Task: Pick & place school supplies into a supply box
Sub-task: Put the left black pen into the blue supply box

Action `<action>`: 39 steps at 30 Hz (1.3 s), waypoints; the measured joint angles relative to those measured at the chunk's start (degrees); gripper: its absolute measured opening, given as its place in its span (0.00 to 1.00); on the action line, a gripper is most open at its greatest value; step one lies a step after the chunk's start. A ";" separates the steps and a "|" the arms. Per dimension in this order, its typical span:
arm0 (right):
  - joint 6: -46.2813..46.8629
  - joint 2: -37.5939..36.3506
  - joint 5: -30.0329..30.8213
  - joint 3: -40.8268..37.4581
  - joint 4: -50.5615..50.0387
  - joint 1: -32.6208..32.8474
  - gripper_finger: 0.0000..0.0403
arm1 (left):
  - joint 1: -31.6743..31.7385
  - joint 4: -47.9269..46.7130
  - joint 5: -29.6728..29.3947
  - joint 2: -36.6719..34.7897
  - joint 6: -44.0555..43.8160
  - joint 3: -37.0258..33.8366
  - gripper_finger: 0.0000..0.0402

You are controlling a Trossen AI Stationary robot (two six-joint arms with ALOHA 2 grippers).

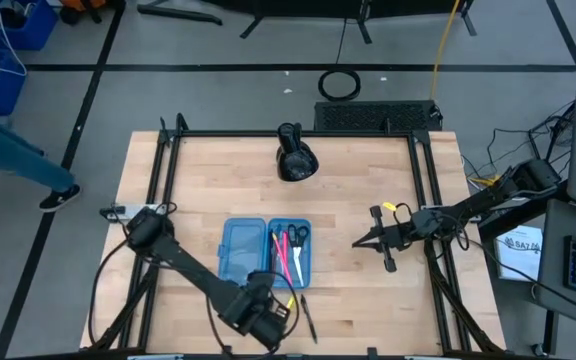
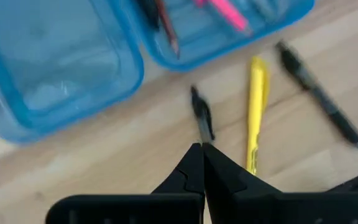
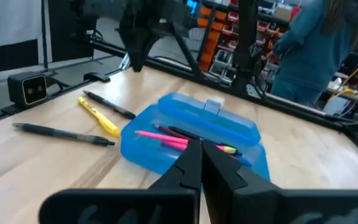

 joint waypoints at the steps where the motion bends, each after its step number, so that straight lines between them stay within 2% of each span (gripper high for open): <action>1: -0.18 0.00 0.01 0.00 0.17 0.00 0.00 | 0.07 0.35 1.08 0.18 -0.47 -0.04 0.00; 3: -0.55 0.00 0.01 0.00 0.81 0.00 0.00 | 0.08 1.11 1.19 0.11 -0.38 -0.07 0.01; 9: -0.85 0.00 0.02 0.00 2.09 0.00 0.00 | -1.15 2.69 -8.14 -0.04 -0.23 -0.07 0.08; 13: 0.65 0.00 0.02 0.00 2.05 0.00 0.00 | -1.77 6.20 -10.93 -0.04 5.07 -0.07 0.20; 16: 1.17 0.00 0.02 0.00 1.98 0.00 0.00 | -2.00 7.07 -12.56 -0.04 4.40 -0.07 0.32; 18: 1.44 0.00 0.02 0.00 1.54 0.00 0.00 | -1.66 6.64 -11.36 -0.04 1.53 -0.59 0.39; 20: 1.58 0.00 0.02 0.00 0.95 0.00 0.00 | -0.84 8.19 -6.37 0.66 -0.60 -1.52 0.45; 23: 1.58 0.00 0.02 0.00 0.73 0.00 0.00 | 0.22 10.20 -0.16 3.46 1.11 -2.20 0.51; 26: 2.42 0.01 0.02 0.00 1.19 0.00 0.00 | 0.62 10.27 2.21 5.48 1.65 -2.27 0.55; 31: 2.87 0.02 0.03 0.00 1.43 0.00 0.00 | 1.45 9.47 3.15 6.82 1.66 -2.23 0.58; 39: 2.78 0.02 0.04 0.00 1.76 0.00 0.00 | 2.49 8.92 2.65 6.72 3.16 -2.21 0.58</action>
